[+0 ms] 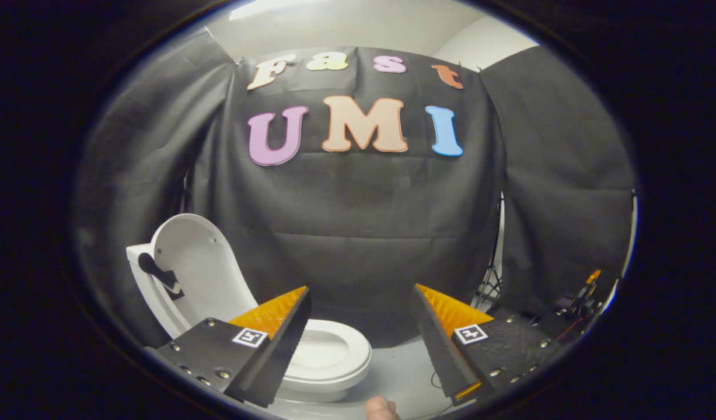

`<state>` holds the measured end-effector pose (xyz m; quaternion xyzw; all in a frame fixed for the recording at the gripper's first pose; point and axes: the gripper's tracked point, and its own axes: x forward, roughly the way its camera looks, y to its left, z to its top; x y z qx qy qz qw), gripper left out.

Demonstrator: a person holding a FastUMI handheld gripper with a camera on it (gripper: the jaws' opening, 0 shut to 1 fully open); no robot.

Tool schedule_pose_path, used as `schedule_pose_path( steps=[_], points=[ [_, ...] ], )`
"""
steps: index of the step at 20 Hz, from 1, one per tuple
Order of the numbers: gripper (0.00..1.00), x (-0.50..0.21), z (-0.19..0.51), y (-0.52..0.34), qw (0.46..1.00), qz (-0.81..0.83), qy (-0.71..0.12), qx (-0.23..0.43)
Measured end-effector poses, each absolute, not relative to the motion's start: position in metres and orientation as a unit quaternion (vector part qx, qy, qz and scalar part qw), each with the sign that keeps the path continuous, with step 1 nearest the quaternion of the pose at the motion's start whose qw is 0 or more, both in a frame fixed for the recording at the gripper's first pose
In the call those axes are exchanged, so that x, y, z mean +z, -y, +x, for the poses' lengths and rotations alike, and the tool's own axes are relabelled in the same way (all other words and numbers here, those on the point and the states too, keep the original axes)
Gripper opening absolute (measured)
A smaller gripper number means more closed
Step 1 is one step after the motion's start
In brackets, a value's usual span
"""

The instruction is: Open the toilet lid.

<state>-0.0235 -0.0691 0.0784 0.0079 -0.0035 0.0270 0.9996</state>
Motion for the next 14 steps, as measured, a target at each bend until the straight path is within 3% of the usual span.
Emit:
schedule_pose_path(
  steps=[14],
  points=[
    [1.00,0.073,-0.026,0.026,0.997,0.005,-0.004,0.078]
  ],
)
